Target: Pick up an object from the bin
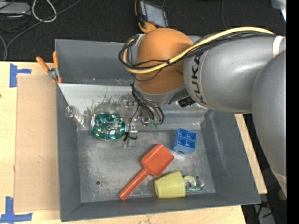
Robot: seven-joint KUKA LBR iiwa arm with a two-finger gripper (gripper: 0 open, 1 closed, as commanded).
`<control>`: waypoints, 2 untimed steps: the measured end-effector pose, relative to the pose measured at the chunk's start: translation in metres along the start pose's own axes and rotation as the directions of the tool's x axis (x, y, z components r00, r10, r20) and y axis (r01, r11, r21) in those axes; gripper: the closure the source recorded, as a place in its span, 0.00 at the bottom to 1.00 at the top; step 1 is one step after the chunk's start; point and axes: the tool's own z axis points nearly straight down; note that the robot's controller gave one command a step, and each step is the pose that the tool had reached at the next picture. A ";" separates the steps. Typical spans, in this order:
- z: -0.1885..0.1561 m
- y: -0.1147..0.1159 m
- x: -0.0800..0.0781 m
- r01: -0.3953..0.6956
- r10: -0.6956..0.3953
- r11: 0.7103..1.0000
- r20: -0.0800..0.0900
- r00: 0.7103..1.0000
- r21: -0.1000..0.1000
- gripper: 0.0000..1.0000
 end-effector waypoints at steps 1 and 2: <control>-0.005 -0.001 -0.002 -0.006 0.006 1.000 0.007 1.000 -0.001 0.00; 0.135 0.004 -0.018 0.081 -0.081 0.997 0.002 0.997 0.000 0.00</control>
Offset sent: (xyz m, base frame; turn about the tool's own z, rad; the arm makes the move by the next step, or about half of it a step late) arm 0.0176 0.0032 -0.1310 -0.0807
